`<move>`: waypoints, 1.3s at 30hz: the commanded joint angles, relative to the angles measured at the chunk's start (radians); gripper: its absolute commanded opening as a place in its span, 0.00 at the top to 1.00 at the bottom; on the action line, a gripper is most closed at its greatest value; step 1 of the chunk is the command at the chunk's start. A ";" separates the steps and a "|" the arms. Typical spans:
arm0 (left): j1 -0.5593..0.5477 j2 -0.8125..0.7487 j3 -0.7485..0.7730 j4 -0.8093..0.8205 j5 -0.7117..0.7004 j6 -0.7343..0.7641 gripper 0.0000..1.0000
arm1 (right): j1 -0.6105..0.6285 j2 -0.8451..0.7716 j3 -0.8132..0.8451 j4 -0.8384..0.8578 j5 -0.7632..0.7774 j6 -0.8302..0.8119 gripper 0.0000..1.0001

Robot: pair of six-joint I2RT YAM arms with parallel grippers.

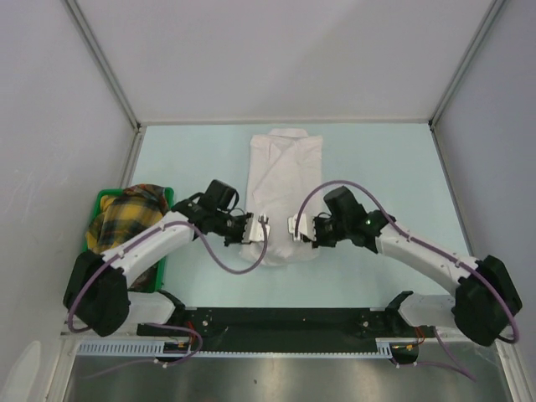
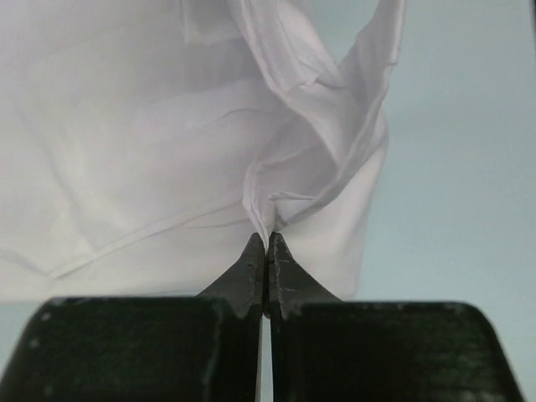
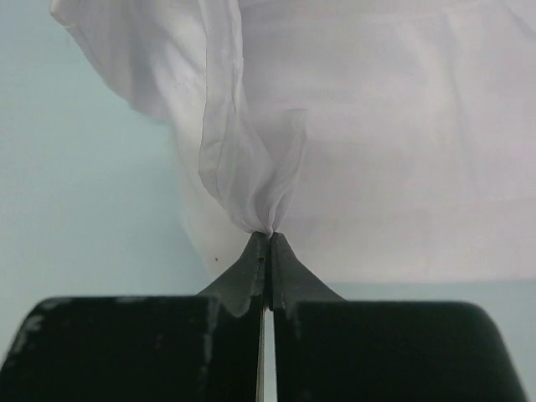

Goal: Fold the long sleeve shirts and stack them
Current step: Fold the shirt

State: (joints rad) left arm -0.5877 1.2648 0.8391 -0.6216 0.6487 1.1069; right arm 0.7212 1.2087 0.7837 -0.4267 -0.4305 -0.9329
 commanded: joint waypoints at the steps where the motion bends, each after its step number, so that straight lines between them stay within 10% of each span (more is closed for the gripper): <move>1: 0.083 0.137 0.170 0.026 0.063 -0.060 1.00 | -0.120 0.124 0.162 0.052 -0.083 -0.067 1.00; 15: 0.201 0.586 0.607 0.031 -0.035 -0.121 1.00 | -0.327 0.555 0.508 0.062 -0.177 -0.181 1.00; 39: 0.226 0.817 0.822 0.068 -0.175 -0.171 0.94 | -0.399 0.749 0.654 0.167 -0.131 -0.133 0.99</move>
State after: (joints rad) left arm -0.3698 2.0777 1.6222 -0.5602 0.4862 0.9493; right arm 0.3271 1.9472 1.3964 -0.3302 -0.5652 -1.0885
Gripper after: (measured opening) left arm 0.048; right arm 0.021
